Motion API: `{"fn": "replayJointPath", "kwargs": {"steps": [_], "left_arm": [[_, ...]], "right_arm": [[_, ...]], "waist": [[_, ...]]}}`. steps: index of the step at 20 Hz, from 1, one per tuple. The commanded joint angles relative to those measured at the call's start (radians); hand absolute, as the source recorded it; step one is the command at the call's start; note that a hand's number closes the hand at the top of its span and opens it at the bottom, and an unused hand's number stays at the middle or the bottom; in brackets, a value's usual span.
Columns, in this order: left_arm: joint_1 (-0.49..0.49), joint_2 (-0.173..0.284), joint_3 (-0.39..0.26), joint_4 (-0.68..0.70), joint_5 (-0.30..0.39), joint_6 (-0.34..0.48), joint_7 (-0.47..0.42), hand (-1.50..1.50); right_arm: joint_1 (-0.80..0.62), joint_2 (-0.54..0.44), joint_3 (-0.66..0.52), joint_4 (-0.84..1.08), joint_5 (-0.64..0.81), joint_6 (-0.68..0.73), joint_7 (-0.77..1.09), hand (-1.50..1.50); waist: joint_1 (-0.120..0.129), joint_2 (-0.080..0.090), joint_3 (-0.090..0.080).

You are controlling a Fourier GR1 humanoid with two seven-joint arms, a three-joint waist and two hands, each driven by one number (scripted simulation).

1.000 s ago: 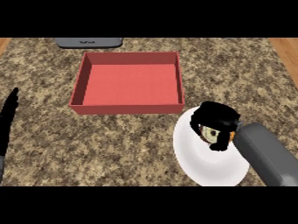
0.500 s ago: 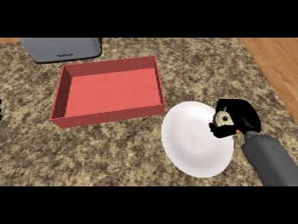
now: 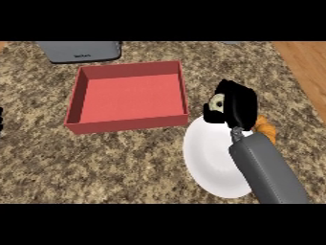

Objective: Pick the cupcake from the plate and place it in the cardboard box

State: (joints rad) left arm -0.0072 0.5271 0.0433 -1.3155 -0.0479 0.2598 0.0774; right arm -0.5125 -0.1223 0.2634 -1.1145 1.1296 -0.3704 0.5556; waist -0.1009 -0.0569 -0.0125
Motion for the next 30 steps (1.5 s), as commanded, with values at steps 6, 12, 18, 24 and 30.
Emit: {"fn": "replayJointPath", "kwargs": {"steps": [6,12,18,24,30], "left_arm": [[-0.04,0.003,-0.014,-0.038,0.015,-0.054,-0.019,0.0],[-0.115,-0.036,-0.046,0.029,-0.011,-0.07,-0.048,0.0],[-0.138,-0.045,-0.053,0.009,-0.027,-0.063,-0.029,0.0],[-0.148,-0.077,-0.084,-0.034,-0.058,-0.035,0.019,0.0],[-0.191,-0.061,-0.057,0.034,-0.043,-0.075,-0.018,0.0]], "right_arm": [[-0.243,0.12,0.214,-0.258,0.145,0.184,0.638,1.5],[-0.48,0.122,0.205,-0.118,0.059,0.143,0.786,1.5],[-0.569,0.122,0.084,0.056,-0.03,0.004,0.724,1.5],[-0.664,0.122,-0.057,0.327,-0.087,-0.097,0.57,1.5],[-0.706,0.122,-0.057,0.562,-0.13,-0.197,0.536,1.5]], "waist": [[0.116,0.042,0.01],[0.137,0.061,0.011],[0.159,0.068,0.012],[0.176,0.076,0.013],[0.184,0.084,0.011]]}}
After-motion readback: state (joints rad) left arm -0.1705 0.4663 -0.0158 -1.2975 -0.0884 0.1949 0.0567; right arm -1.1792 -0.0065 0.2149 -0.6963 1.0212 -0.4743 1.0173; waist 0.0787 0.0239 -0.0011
